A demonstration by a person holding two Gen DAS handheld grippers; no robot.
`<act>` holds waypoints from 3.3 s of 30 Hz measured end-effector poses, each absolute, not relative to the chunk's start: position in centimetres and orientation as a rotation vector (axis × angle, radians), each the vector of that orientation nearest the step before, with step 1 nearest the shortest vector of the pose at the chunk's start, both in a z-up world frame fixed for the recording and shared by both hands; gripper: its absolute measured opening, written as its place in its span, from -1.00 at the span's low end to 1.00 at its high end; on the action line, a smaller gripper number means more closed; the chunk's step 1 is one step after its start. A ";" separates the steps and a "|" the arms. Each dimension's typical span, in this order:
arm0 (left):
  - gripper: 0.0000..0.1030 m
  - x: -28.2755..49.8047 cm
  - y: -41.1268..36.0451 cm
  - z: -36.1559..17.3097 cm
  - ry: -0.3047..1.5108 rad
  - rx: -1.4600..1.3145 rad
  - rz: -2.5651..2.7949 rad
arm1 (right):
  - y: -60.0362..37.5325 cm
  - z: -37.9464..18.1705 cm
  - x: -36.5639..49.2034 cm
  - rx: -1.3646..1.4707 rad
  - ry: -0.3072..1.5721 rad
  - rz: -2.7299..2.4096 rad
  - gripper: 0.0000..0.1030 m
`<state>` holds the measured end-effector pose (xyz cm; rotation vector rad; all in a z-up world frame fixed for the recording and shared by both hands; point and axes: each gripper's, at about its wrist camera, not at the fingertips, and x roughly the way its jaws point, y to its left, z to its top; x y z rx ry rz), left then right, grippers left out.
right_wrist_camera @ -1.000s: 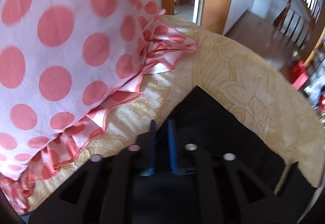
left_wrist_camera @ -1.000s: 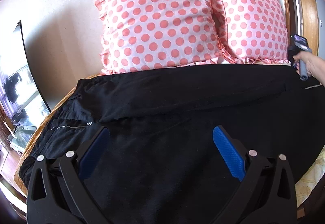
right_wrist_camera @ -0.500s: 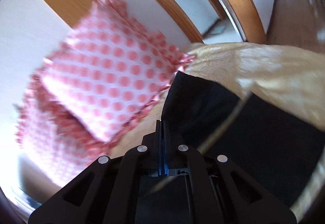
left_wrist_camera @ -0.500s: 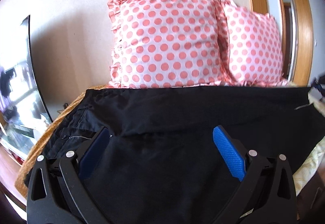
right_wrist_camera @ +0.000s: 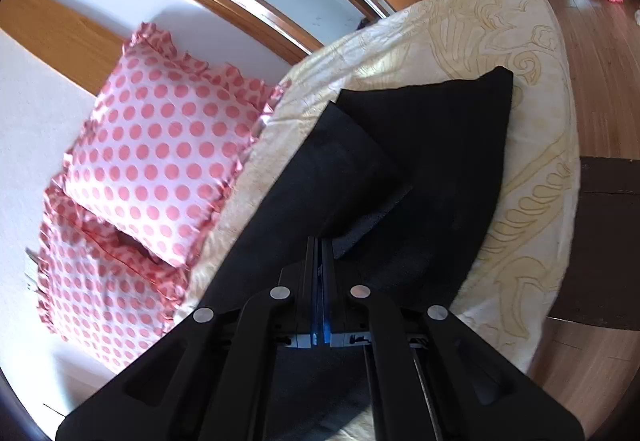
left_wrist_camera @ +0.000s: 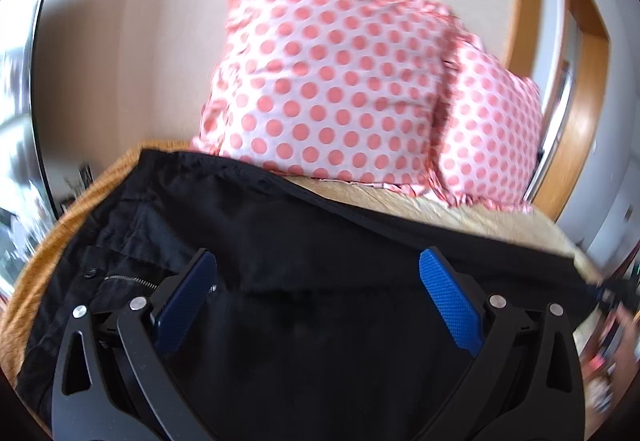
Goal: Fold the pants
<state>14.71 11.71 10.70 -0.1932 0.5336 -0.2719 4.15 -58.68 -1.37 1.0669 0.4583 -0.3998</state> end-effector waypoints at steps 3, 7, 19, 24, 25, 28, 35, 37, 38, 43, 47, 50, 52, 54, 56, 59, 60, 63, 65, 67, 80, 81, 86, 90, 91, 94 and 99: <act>0.97 19.9 12.7 11.2 0.622 -0.276 -0.268 | -58.5 -1.1 4.4 1.030 0.465 -0.401 -0.97; 0.96 26.9 13.3 11.4 0.724 -0.363 -0.210 | -59.2 -1.2 4.3 1.064 0.464 -0.402 -0.97; 0.51 41.9 12.5 4.1 1.105 -0.721 0.002 | -59.8 -2.0 4.9 1.023 0.526 -0.351 -0.97; -0.45 43.2 13.1 3.1 1.063 -0.724 0.114 | -60.0 -2.4 4.8 1.027 0.539 -0.316 -0.97; -0.69 42.8 13.6 2.6 1.052 -0.755 0.134 | -60.0 -2.4 4.8 1.032 0.537 -0.309 -0.97; -0.84 41.1 14.5 2.1 1.021 -0.816 0.132 | -60.2 -2.5 5.0 1.039 0.531 -0.289 -0.97; -0.85 29.7 15.9 5.6 0.801 -0.795 0.041 | -60.8 -2.3 5.5 1.059 0.505 -0.244 -0.97; -0.85 25.7 16.2 7.5 0.732 -0.794 0.001 | -60.9 -2.1 5.5 1.069 0.499 -0.234 -0.97; -0.85 22.3 16.2 8.8 0.678 -0.781 -0.019 | -61.0 -2.0 5.5 1.066 0.493 -0.227 -0.97; -0.84 9.3 16.0 10.1 0.514 -0.795 -0.058 | -61.4 -1.6 5.1 1.071 0.463 -0.219 -0.97; -0.82 1.3 16.0 6.4 0.498 -0.853 0.000 | -62.0 -1.7 4.8 1.068 0.444 -0.229 -0.97; -0.80 -1.1 16.5 2.7 0.522 -0.951 0.052 | -62.3 -2.2 4.9 1.085 0.454 -0.237 -0.97; -0.80 -1.1 16.6 1.3 0.544 -0.963 0.064 | -62.4 -2.4 5.1 1.080 0.472 -0.239 -0.97; -0.70 -1.6 16.4 1.0 0.545 -0.928 0.074 | -62.4 -2.5 5.2 1.071 0.503 -0.240 -0.96; -0.28 -2.0 16.3 1.3 0.519 -0.886 0.111 | -62.4 -2.5 4.9 1.086 0.525 -0.240 -0.94; 0.17 -2.5 16.2 1.9 0.478 -0.865 0.145 | -62.9 -2.8 4.1 1.140 0.547 -0.223 -0.74; 0.21 -2.5 16.1 2.1 0.476 -0.854 0.146 | -63.0 -2.9 3.8 1.150 0.551 -0.224 -0.38; 0.31 -2.0 15.8 2.8 0.492 -0.796 0.144 | -62.9 -2.3 2.9 1.152 0.530 -0.217 -0.09; 0.38 -1.7 15.5 2.9 0.510 -0.767 0.138 | -63.1 -2.1 2.6 1.153 0.522 -0.233 -0.08; 0.38 -1.4 15.2 3.0 0.524 -0.746 0.140 | -63.2 -2.3 3.1 1.173 0.528 -0.228 -0.09; 0.49 -0.9 14.0 3.1 0.560 -0.674 0.141 | -61.9 -1.7 7.7 1.154 0.611 -0.211 -0.24; 0.49 -0.9 14.0 3.1 0.562 -0.679 0.137 | -62.2 -1.9 8.3 1.131 0.612 -0.232 -0.61; 0.50 -0.8 14.2 2.9 0.573 -0.694 0.119 | -63.7 -0.8 10.2 1.053 0.559 -0.169 -0.98; 0.50 -0.6 14.4 2.8 0.588 -0.696 0.108 | -63.4 5.7 6.0 0.817 0.291 -0.141 -0.98; 0.50 -0.6 14.3 2.7 0.591 -0.692 0.106 | -63.3 6.4 4.7 0.766 0.265 -0.184 -0.98; 0.50 -0.4 14.2 2.6 0.601 -0.669 0.101 | -64.1 3.7 3.2 0.754 0.421 -0.292 -0.98; 0.54 0.3 14.1 2.7 0.622 -0.650 0.094 | -65.1 -2.9 1.3 0.907 0.577 -0.340 -0.98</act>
